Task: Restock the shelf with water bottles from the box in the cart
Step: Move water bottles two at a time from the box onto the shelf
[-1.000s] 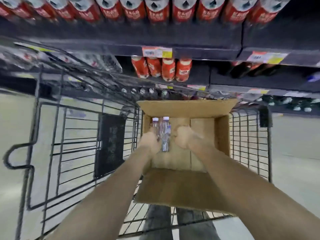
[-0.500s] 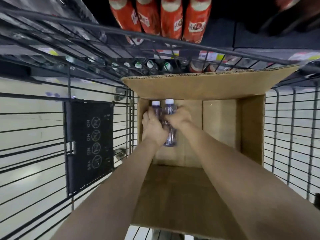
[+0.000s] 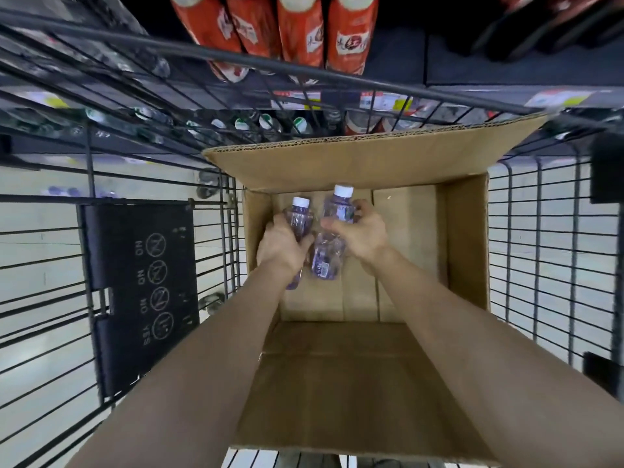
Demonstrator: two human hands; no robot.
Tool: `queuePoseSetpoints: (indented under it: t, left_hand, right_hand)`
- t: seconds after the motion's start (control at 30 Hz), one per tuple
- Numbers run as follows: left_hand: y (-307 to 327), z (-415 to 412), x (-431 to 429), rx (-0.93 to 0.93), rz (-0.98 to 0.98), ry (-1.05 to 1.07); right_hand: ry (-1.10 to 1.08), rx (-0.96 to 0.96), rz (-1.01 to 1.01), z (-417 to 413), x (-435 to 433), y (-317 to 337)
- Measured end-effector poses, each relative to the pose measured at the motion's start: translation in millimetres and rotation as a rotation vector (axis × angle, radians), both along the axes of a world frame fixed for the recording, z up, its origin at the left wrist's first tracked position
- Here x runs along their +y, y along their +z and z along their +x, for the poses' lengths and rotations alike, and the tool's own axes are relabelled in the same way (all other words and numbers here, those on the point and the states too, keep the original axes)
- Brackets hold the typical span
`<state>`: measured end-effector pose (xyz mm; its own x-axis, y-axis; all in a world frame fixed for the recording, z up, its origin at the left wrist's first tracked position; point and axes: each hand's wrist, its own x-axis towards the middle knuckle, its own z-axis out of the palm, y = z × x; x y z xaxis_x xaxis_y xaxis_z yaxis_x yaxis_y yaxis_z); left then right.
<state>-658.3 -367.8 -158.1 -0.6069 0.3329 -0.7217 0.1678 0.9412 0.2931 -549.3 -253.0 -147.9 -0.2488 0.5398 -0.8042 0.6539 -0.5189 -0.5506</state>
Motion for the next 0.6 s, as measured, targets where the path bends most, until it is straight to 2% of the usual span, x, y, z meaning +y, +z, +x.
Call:
queuePoseSetpoints:
  t: [0.13,0.27,0.43,0.6]
  left_hand:
    - [6,0,-2,0.011,0.056,0.042]
    - [45,10,-15,-0.060,0.202,0.144]
    - [129,16,-28,-0.044,0.441,0.160]
    - [228,1,-36,0.072,0.644,0.151]
  right_hand:
    - [0.013,0.077,0.009,6,-2,21]
    - [0.026,0.112,0.064,18,3,63]
    - [0.014,0.152,0.175,22,-2,153]
    - [0.011,0.248,0.294,12,-16,259]
